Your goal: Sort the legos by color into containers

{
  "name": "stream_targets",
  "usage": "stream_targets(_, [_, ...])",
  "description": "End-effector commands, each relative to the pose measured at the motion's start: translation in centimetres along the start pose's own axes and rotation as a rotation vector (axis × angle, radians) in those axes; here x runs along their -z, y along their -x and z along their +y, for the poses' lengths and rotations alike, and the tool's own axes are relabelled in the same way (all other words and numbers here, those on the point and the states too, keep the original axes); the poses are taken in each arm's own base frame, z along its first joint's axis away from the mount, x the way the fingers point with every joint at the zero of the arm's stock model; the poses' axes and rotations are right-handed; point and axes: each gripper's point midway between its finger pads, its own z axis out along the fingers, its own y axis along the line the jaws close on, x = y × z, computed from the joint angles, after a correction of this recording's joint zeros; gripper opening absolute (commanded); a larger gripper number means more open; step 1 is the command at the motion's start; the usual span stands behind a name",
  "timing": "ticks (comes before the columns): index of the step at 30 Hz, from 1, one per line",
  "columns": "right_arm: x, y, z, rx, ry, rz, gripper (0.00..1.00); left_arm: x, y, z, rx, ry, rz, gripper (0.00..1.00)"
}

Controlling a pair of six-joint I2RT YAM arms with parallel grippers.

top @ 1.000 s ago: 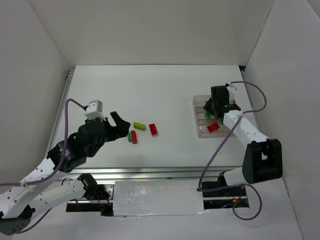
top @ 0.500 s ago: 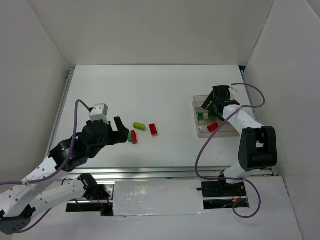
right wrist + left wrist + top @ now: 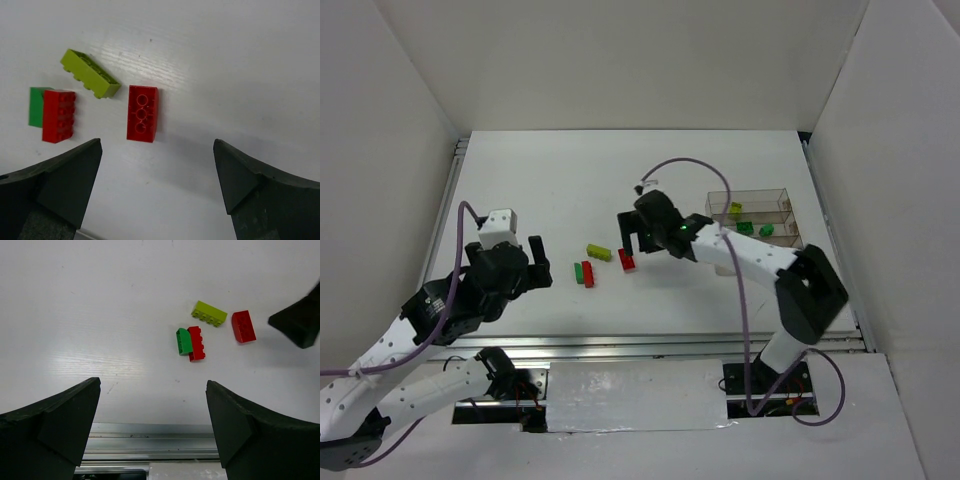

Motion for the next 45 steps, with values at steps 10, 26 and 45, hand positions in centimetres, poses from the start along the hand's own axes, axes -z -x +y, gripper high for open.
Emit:
stream_targets(10, [-7.2, -4.0, 2.8, 0.141, -0.125, 0.194, 0.90, -0.1, 0.2, 1.2, -0.010, 0.032, -0.042, 1.00])
stream_targets(26, [-7.4, -4.0, 2.3, 0.128, -0.148, 0.189, 0.00, 0.0, 0.2, 1.0, -0.012, 0.014, -0.043, 0.99])
stream_targets(45, [10.7, -3.6, -27.0, -0.848, -0.669, -0.323, 0.05, 0.4, 0.2, 0.9, -0.002, -0.014, -0.049, 1.00])
